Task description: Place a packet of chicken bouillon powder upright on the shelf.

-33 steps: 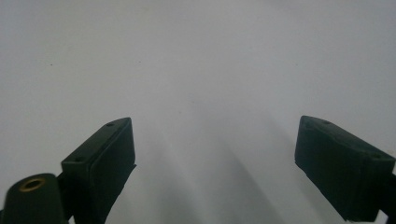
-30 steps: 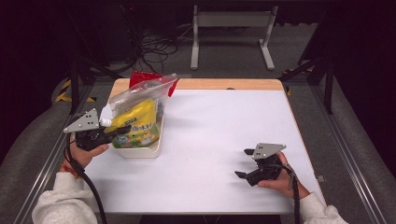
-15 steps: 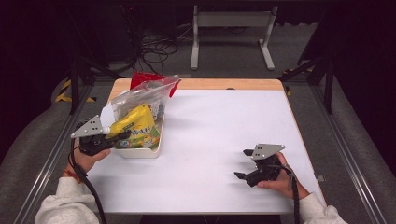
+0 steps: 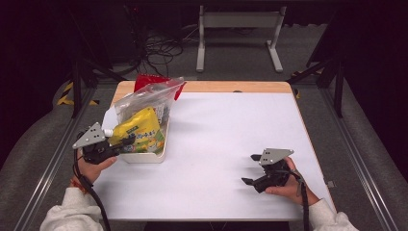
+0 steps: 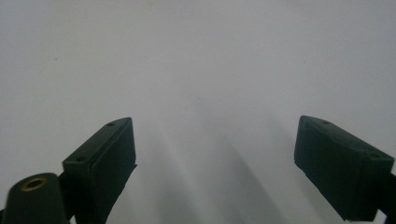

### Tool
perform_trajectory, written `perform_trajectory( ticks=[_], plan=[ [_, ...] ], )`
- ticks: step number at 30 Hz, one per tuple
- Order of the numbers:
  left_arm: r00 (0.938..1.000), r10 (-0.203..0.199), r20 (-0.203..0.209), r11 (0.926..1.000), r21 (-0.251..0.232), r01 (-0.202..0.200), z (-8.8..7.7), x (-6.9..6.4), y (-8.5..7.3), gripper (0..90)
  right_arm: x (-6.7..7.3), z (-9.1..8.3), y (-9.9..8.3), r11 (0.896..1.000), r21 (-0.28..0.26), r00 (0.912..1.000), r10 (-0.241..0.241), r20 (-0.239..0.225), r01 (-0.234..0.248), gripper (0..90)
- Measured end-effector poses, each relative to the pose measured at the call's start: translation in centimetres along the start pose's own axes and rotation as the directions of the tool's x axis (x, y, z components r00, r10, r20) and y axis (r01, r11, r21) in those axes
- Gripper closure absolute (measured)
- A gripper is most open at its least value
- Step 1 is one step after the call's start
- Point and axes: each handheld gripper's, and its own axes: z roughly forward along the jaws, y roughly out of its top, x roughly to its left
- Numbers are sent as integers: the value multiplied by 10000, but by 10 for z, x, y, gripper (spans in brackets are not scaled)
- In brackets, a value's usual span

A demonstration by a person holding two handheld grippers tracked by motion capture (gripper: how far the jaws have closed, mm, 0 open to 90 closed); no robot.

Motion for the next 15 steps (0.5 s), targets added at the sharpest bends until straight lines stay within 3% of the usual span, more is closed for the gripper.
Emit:
perform_trajectory(
  ticks=[6,8,12,13,14,15],
  plan=[
    [9963,-393,-764,9957,-870,326,-11,-8,-2,624,0,0,0,10000,73,10000,-18,19,18,136],
    [9945,-449,-946,9955,-869,367,-15,-11,-2,566,-1,-2,0,10000,50,10000,8,29,-9,136],
    [9864,-654,-1506,9927,-1102,490,-21,-18,-4,462,-2,-6,0,10000,-51,9999,41,150,-41,141],
    [9817,-663,-1783,9936,-1023,485,-22,-21,-4,441,-3,-7,0,9999,-91,9998,49,197,-47,141],
    [9771,-630,-2034,9948,-911,452,-22,-23,-3,367,-3,-8,0,9999,-148,9997,69,236,-65,141],
    [9771,-630,-2034,9948,-911,452,-22,-23,-3,318,-3,-8,0,9999,-148,9997,69,236,-65,141]
  ],
)
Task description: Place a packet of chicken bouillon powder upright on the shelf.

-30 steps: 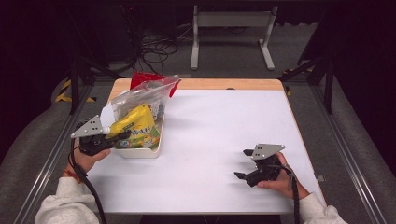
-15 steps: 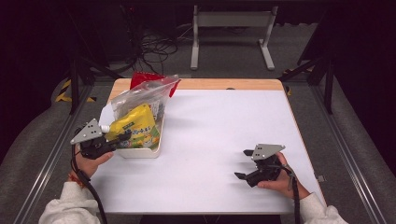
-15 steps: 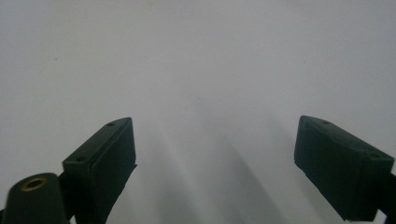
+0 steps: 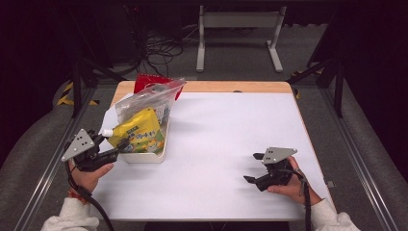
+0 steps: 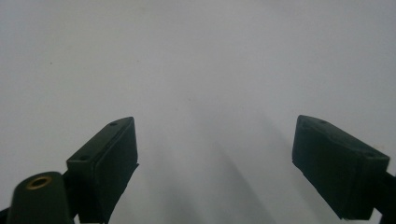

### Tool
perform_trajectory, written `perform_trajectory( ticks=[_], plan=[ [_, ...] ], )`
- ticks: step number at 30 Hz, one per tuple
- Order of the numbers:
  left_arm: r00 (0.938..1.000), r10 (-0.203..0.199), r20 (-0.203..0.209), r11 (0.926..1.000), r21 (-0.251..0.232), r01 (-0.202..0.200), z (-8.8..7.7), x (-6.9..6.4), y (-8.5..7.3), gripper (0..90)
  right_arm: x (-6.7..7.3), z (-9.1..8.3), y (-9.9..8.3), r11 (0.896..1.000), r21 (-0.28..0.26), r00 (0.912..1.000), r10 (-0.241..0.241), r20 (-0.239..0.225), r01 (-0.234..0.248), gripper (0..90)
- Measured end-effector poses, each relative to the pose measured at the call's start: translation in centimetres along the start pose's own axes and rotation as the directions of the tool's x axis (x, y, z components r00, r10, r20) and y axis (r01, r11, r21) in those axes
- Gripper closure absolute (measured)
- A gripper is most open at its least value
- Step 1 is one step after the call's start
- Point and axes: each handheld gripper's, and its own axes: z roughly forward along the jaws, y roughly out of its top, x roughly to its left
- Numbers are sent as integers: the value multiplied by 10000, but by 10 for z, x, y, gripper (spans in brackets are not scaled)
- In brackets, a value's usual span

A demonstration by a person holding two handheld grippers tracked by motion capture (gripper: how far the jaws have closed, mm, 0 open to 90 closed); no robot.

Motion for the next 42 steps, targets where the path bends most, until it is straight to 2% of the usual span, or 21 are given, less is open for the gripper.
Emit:
perform_trajectory(
  ticks=[1,2,5,7,9,13,19,23,24,25,26,27,28,29,30,32,35,38,41,42],
  plan=[
    [9998,-117,-178,9999,123,119,-1,-2,0,318,0,-1,0,10000,-23,10000,41,10,-41,140],
    [9990,-137,-417,9998,135,143,-1,-4,-2,276,-1,-1,0,10000,-26,10000,49,54,-49,140],
    [9973,-48,-731,9989,472,82,-3,-9,-4,211,-1,-2,0,10000,-48,10000,30,86,-30,139],
    [9969,-6,-790,9980,623,55,-5,-13,-5,158,-1,-4,0,10000,-77,9999,27,119,-26,139],
    [9954,99,-949,9969,783,-24,-7,-17,-6,138,-2,-4,0,10000,-82,9999,40,133,-39,139],
    [9953,109,-965,9930,1179,5,-10,-24,-11,105,-2,-5,0,9999,-96,9999,35,157,-33,138],
    [9981,131,-605,9801,1985,-8,-14,-39,-26,84,-2,-7,0,9998,-169,9997,52,226,-49,137],
    [9987,-88,-504,9778,2085,192,-19,-50,-32,103,-2,-10,0,9997,-223,9995,89,303,-82,136],
    [9987,-38,-514,9756,2191,150,-20,-53,-33,105,-2,-11,0,9997,-237,9994,99,338,-91,134],
    [9975,185,-676,9711,2386,-18,-22,-58,-34,106,-2,-12,0,9995,-292,9993,118,352,-108,134],
    [9974,215,-695,9704,2416,-41,-24,-60,-34,105,-1,-14,-1,9995,-300,9992,119,390,-107,134],
    [9976,90,-681,9706,2404,77,-27,-62,-35,107,-1,-15,-2,9995,-295,9990,88,435,-75,134],
    [9978,-213,-633,9720,2322,355,-30,-63,-37,112,-1,-16,-3,9996,-283,9988,90,482,-76,134],
    [9978,-213,-633,9720,2322,355,-30,-63,-37,118,-1,-16,-3,9996,-283,9988,90,482,-76,134],
    [9981,-478,-383,9719,2288,553,-31,-65,-41,118,-1,-18,-4,9994,-315,9985,135,530,-118,135],
    [9991,-384,-157,9629,2666,412,-28,-70,-46,133,-1,-19,-6,9995,-268,9981,157,589,-141,134],
    [9980,-447,457,9594,2804,301,-19,-79,-49,136,0,-22,-8,9994,-318,9978,173,646,-152,134],
    [9960,-144,876,9514,3076,-133,-8,-88,-49,133,2,-24,-10,9995,-294,9969,102,774,-80,134],
    [9933,-121,1153,9511,3080,-241,-1,-93,-48,133,3,-29,-12,9996,-269,9953,3,971,23,132],
    [9909,-237,1323,9505,3101,-187,2,-94,-48,133,3,-31,-13,9996,-292,9949,19,1006,11,131]
  ],
)
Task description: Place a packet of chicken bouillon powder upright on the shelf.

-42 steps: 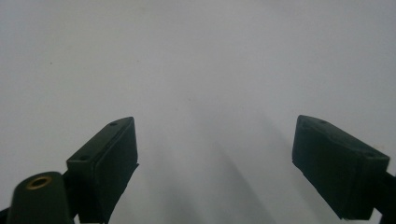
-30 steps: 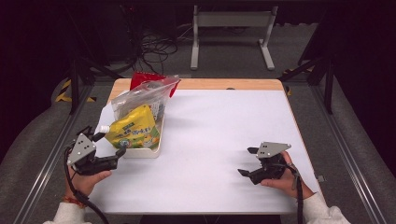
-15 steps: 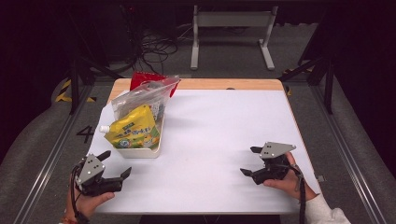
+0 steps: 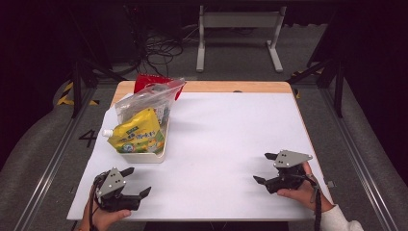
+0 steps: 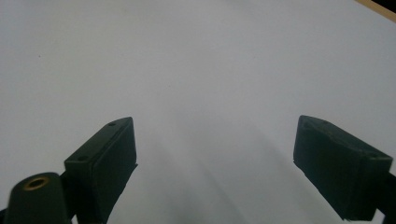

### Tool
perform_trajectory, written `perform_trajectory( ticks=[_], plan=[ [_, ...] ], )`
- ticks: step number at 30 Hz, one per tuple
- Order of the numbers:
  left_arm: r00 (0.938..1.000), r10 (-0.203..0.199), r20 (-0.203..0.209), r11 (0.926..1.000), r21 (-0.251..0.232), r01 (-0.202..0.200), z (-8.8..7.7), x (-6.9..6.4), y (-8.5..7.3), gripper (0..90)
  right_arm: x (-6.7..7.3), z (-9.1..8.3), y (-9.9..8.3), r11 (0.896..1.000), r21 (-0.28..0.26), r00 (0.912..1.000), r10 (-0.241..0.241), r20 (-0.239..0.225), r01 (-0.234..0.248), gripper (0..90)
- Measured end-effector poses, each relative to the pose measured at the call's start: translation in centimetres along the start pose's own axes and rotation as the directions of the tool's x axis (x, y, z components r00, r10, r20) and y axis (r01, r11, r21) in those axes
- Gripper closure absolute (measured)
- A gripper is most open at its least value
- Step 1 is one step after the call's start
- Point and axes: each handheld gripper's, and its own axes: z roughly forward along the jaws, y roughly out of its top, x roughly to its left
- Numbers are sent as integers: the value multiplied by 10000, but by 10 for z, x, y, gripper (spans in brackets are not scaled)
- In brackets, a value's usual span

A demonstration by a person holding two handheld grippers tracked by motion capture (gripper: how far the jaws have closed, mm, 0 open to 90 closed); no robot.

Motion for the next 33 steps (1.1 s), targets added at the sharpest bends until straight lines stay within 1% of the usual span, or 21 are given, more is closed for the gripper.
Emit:
perform_trajectory(
  ticks=[2,3,4,5,7,9,10,11,14,15,17,19,20,22,23,25,26,27,28,31,33],
  plan=[
    [9997,80,209,10000,49,-82,5,-2,2,132,1,-3,-4,9999,72,9998,-87,204,86,130],
    [9994,62,354,10000,24,-63,7,-3,3,127,0,-5,-6,9999,85,9998,-60,195,58,130],
    [9986,243,479,9997,-18,-243,10,-4,4,117,0,-6,-9,9999,110,9998,-39,219,37,129],
    [9979,373,522,9993,3,-373,12,-6,5,111,1,-8,-11,9998,167,9995,-63,314,58,127],
    [9975,413,573,9991,84,-418,14,-7,7,107,2,-10,-14,9997,224,9992,-65,384,56,127],
    [9960,410,800,9990,170,-424,18,-10,9,107,3,-13,-20,9996,264,9987,-62,511,48,126],
    [9946,522,896,9984,159,-538,19,-11,9,105,4,-15,-22,9996,293,9982,-69,591,51,124],
    [9941,518,948,9984,175,-537,21,-13,10,100,5,-16,-25,9995,307,9979,-77,640,57,120],
    [9919,718,1047,9966,321,-755,25,-16,13,94,7,-20,-30,9991,414,9968,-115,792,83,115],
    [9920,650,1084,9971,312,-687,27,-17,13,94,7,-21,-32,9992,407,9967,-92,812,59,111],
    [9897,758,1217,9962,327,-803,30,-18,16,94,7,-23,-35,9992,409,9963,-18,862,-17,103],
    [9889,732,1290,9961,396,-789,34,-20,18,94,7,-25,-37,9994,340,9959,63,904,-94,74],
    [9873,753,1395,9956,450,-823,36,-21,19,94,7,-26,-38,9994,316,9953,101,968,-132,72],
    [9856,855,1459,9943,515,-939,40,-25,20,94,8,-27,-39,9995,243,9950,152,985,-177,69],
    [9834,925,1558,9933,538,-1020,41,-26,21,94,8,-27,-40,9996,225,9946,135,1025,-159,68],
    [9817,1087,1562,9912,579,-1189,44,-29,22,93,10,-27,-40,9996,263,9944,41,1053,-69,65],
    [9817,1087,1562,9912,579,-1189,44,-29,22,92,11,-28,-40,9997,228,9947,44,1026,-67,57],
    [9801,1088,1661,9913,555,-1195,45,-30,23,92,11,-28,-40,9997,228,9947,44,1026,-67,57],
    [9783,1192,1696,9897,581,-1307,45,-31,23,88,11,-29,-40,9998,202,9950,47,993,-68,49],
    [9780,1194,1709,9899,552,-1305,46,-30,23,87,11,-30,-41,9998,95,9954,164,947,-173,48],
    [9780,1113,1763,9912,514,-1221,47,-28,23,86,13,-29,-42,9997,223,9949,92,1004,-115,47]
  ],
)
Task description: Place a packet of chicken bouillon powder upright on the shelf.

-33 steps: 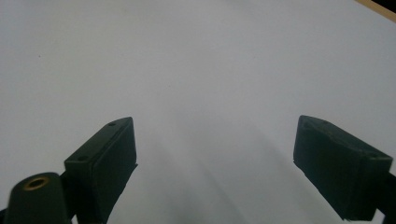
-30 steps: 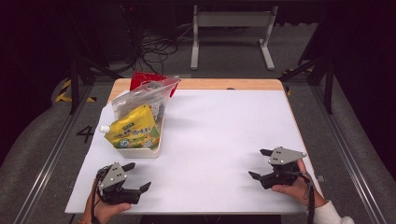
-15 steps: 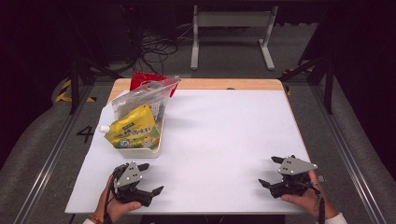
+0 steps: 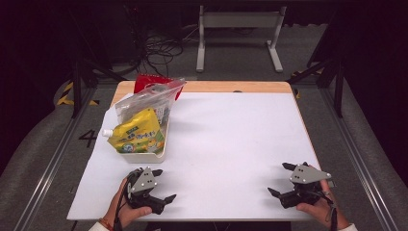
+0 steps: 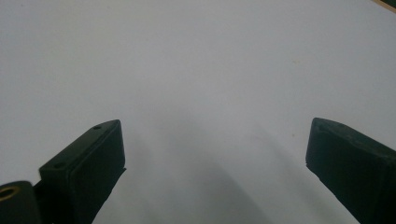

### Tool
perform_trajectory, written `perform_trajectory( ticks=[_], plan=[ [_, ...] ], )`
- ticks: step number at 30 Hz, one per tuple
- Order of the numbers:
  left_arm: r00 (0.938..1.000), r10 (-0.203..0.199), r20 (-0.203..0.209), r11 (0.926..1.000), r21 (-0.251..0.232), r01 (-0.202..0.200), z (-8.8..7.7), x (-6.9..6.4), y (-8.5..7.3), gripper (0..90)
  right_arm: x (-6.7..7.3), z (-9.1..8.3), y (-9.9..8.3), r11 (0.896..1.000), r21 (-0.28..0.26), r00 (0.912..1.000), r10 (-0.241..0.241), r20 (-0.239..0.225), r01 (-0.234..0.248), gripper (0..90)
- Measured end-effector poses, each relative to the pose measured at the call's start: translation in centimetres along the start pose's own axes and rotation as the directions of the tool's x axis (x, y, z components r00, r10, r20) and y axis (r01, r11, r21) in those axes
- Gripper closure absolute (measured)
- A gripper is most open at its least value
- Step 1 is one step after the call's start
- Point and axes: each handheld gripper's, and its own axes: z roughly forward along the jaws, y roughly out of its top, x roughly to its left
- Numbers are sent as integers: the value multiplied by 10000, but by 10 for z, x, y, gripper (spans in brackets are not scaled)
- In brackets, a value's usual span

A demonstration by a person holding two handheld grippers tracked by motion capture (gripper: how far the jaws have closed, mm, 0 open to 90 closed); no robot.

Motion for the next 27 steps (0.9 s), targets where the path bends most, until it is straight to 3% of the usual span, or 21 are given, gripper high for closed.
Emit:
perform_trajectory(
  ticks=[6,11,27],
  plan=[
    [9997,176,-155,9997,195,-173,3,1,2,59,2,2,-3,9994,308,9998,-158,130,154,33],
    [9996,198,-224,9996,193,-193,3,1,1,56,3,3,-3,9992,343,9979,-245,593,225,48],
    [9981,339,-520,9994,127,-333,2,0,1,66,1,4,-3,9993,330,9977,-188,649,167,36]
  ],
)
